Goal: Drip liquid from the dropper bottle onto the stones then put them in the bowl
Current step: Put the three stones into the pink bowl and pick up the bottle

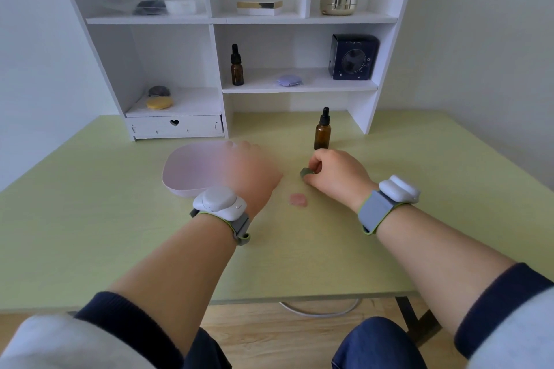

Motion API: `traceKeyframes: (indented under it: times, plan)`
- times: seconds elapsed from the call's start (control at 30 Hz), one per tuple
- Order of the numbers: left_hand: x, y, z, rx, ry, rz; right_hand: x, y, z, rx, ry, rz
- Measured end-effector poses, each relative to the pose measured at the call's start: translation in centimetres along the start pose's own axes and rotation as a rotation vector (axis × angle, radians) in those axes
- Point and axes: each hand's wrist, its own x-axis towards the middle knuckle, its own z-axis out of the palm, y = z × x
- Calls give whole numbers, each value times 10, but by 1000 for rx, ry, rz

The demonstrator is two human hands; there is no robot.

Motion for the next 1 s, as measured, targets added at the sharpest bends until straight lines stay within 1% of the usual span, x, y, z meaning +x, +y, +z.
traceKeyframes:
  times: [0.17, 0.27, 0.4, 0.57, 0.73, 1.0]
  plan:
    - [4, -15, -13, -5, 104, -23, 3, -12, -2, 50, 39, 18]
    - [7, -36, -22, 25, 126, -68, 10, -31, -3, 96, 75, -6]
    - [4, -71, -27, 69, 86, -152, 22, -65, 1, 160, 114, -54]
    - [-3, -104, -26, 101, 4, -220, 35, -104, 13, 191, 69, -124]
    - [-4, -119, -22, 91, -42, -250, 47, -126, 34, 107, 29, -164]
    - [-2, -128, -11, 62, -119, -264, 58, -135, 55, -57, -29, -195]
